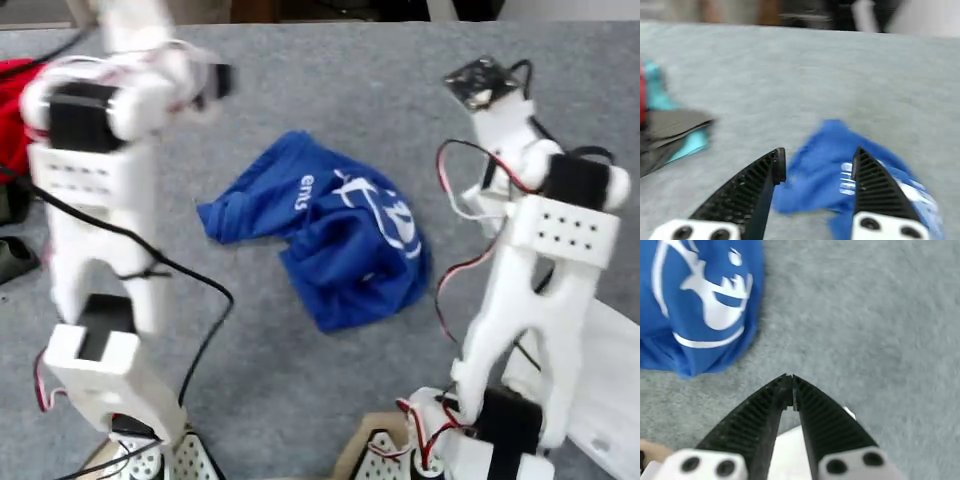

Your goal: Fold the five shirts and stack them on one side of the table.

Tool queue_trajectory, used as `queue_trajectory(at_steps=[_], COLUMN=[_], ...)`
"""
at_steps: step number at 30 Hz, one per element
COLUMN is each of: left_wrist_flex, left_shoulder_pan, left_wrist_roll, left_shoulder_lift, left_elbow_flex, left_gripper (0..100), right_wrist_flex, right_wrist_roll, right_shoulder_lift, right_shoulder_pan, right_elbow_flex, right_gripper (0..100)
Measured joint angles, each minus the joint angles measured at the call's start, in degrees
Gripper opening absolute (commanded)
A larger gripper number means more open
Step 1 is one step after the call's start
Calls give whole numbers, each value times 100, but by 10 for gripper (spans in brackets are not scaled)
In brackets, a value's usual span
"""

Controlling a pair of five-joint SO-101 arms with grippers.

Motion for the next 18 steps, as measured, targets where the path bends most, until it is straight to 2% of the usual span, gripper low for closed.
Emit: queue_trajectory(at_steps=[4,8,13,18], left_wrist_flex=[0,-281,-1741,-3174], left_shoulder_pan=[-448,-176,325,800], left_wrist_roll=[-62,70,738,1108], left_shoulder_lift=[0,26,633,1582], left_elbow_flex=[387,1064,2031,2356], left_gripper=[226,229,229,225], right_wrist_flex=[0,-18,-70,-448], right_wrist_roll=[-237,-615,-651,-651], right_shoulder_lift=[642,1600,2154,2251], right_shoulder_pan=[-202,-229,-492,-993], right_elbow_flex=[0,0,0,0], right_gripper=[125,122,86,77])
